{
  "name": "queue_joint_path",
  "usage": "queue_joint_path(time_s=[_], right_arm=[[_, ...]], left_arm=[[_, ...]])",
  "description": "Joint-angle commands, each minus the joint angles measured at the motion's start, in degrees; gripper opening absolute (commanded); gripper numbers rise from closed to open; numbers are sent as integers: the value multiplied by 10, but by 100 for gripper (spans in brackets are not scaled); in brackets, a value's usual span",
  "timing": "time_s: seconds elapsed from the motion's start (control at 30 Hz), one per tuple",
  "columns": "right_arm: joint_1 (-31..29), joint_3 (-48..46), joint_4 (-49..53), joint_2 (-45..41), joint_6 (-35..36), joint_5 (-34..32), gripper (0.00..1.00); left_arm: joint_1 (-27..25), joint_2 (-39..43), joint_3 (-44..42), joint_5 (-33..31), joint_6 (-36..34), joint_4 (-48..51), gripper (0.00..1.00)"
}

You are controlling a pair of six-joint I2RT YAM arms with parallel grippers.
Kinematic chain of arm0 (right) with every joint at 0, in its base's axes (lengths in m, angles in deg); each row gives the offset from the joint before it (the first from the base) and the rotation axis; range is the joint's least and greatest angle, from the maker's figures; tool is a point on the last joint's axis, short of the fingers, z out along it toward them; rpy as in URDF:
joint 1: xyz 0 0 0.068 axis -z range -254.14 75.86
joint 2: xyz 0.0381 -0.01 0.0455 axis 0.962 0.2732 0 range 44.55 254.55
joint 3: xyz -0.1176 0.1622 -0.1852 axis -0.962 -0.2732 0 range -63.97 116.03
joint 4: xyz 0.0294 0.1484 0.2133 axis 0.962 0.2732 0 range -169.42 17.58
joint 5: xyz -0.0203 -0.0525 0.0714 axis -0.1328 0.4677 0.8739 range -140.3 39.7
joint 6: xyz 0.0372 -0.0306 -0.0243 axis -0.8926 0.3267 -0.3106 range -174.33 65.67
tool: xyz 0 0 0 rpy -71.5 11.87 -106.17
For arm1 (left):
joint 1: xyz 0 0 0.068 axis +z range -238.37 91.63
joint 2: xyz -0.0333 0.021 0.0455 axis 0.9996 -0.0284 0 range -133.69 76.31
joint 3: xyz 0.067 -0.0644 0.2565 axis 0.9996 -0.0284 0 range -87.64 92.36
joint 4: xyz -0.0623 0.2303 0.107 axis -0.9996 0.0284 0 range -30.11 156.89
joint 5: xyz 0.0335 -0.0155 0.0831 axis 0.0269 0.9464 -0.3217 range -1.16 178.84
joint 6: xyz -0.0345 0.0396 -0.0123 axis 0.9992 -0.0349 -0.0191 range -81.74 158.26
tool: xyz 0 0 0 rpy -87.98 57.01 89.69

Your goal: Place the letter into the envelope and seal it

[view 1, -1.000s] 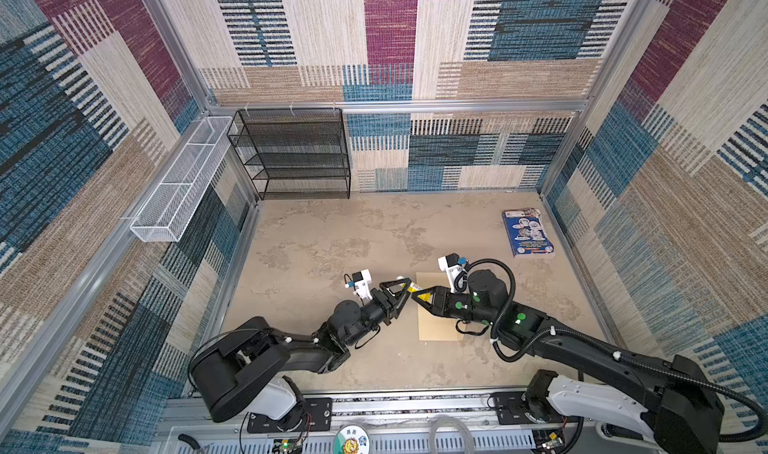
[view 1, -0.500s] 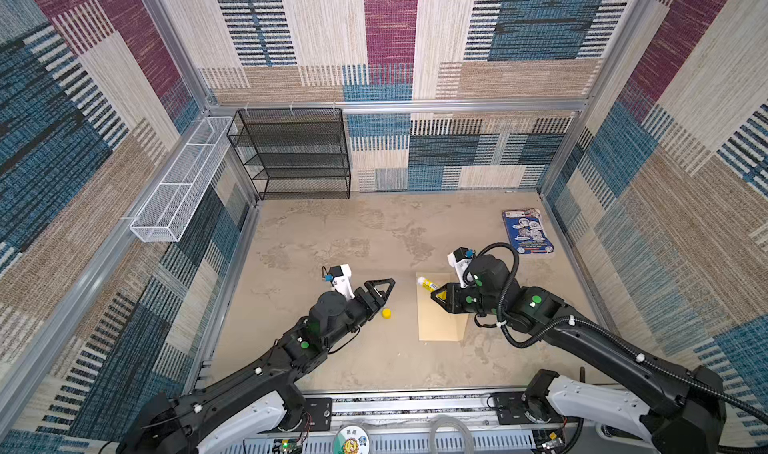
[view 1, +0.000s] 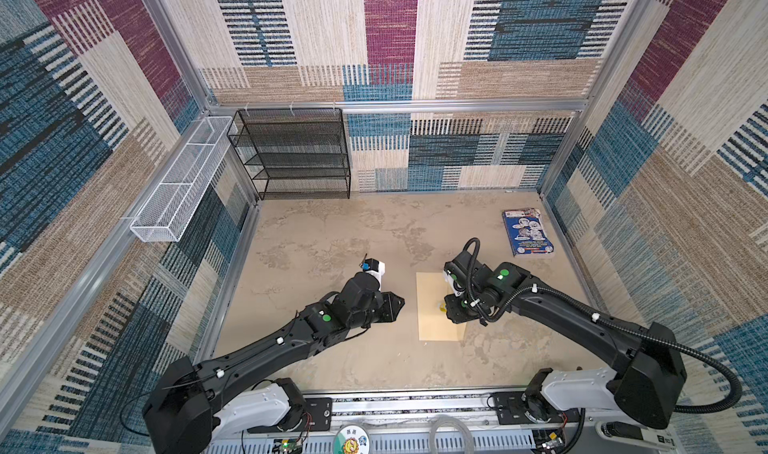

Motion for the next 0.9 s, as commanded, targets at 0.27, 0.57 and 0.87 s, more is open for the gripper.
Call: queue_joint_path(time_s=[0.27,0.57,0.87], right_arm=[[14,26,24,72,31,-22,3],[22,34,3,116,53,-6,2],[31,45,3,143,63,-11,2]], left_arm=[[-64,-115,28,6,-24,-63,0],[-76,-154,-10,-4,20,-135,0],[-86,-209,-1,14,36,-172,0]])
